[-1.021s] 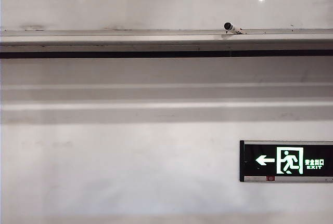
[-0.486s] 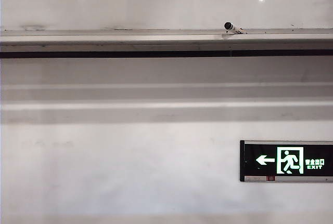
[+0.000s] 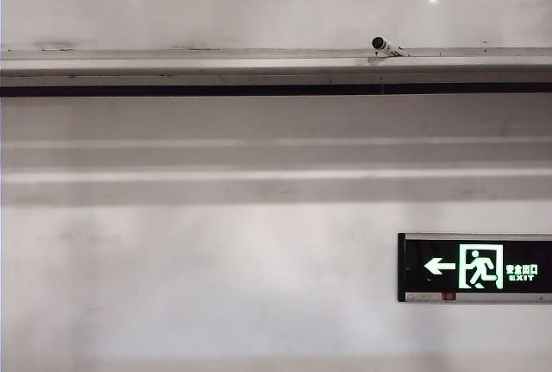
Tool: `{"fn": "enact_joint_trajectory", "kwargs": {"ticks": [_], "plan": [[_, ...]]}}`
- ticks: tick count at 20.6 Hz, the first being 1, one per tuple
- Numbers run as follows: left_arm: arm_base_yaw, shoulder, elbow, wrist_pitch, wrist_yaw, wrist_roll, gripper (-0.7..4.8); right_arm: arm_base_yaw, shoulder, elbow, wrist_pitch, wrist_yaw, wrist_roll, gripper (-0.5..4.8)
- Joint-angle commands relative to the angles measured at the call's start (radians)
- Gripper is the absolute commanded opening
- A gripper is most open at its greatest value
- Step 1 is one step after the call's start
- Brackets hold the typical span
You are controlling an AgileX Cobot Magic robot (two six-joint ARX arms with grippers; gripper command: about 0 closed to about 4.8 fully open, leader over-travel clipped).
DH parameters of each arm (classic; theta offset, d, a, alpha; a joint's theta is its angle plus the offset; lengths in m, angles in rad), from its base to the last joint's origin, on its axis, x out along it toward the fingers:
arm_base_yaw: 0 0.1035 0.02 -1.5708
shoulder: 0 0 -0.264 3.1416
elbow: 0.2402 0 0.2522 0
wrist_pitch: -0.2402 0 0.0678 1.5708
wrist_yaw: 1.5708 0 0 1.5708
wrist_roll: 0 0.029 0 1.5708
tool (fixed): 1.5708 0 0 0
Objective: Take a marker from the whiteboard tray, write "Hi!" on the whiteboard, and then put the marker back vertically into the whiteboard tray.
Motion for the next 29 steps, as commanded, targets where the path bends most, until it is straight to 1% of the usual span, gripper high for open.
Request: {"fn": "enact_joint_trajectory", "kwargs": {"ticks": [1, 3, 5, 6, 9, 11, 14, 16, 19, 21, 23, 25, 27, 28, 29], "plan": [[-0.001, 0.164, 0.208, -0.03, 0.008, -0.003, -0.06, 0.002, 0.163, 0.172, 0.009, -0.076, 0.004, -0.06], [-0.002, 0.279, 0.368, -0.106, 0.031, -0.003, -0.06, 0.003, 0.263, 0.286, -0.002, -0.108, 0.004, -0.06], [-0.002, 0.392, 0.535, -0.223, 0.062, -0.003, -0.06, 0.003, 0.354, 0.391, -0.019, -0.124, 0.005, -0.06], [-0.002, 0.446, 0.616, -0.284, 0.089, -0.003, -0.06, 0.009, 0.399, 0.441, -0.029, -0.127, 0.008, -0.06], [-0.004, 0.634, 0.888, -0.48, 0.207, -0.003, -0.06, 0.05, 0.488, 0.563, -0.105, -0.119, 0.008, -0.06], [-0.02, 0.752, 1.054, -0.592, 0.26, 0.001, -0.06, 0.083, 0.533, 0.613, -0.146, -0.119, 0.008, -0.06], [-0.08, 0.879, 1.224, -0.695, 0.279, 0.055, -0.06, 0.14, 0.586, 0.639, -0.148, -0.118, 0.008, -0.06], [-0.119, 0.93, 1.278, -0.725, 0.278, 0.073, -0.06, 0.174, 0.615, 0.671, -0.183, -0.113, 0.009, -0.06], [-0.188, 0.967, 1.308, -0.76, 0.266, 0.076, -0.06, 0.226, 0.672, 0.775, -0.317, -0.065, 0.023, -0.06], [-0.219, 0.974, 1.308, -0.759, 0.266, 0.083, -0.06, 0.228, 0.713, 0.859, -0.392, -0.067, 0.04, -0.06], [-0.23, 0.976, 1.308, -0.767, 0.268, 0.123, -0.06, 0.228, 0.755, 0.949, -0.467, -0.096, 0.076, -0.06], [-0.23, 0.976, 1.309, -0.767, 0.268, 0.125, -0.06, 0.228, 0.792, 1.025, -0.519, -0.121, 0.119, -0.06], [-0.23, 0.976, 1.309, -0.766, 0.268, 0.125, -0.06, 0.228, 0.822, 1.057, -0.523, -0.127, 0.145, -0.06], [-0.23, 0.976, 1.309, -0.766, 0.269, 0.125, -0.06, 0.228, 0.835, 1.057, -0.527, -0.149, 0.166, -0.06], [-0.23, 0.976, 1.309, -0.766, 0.273, 0.125, -0.06, 0.227, 0.859, 1.057, -0.536, -0.202, 0.2, -0.05]]}}
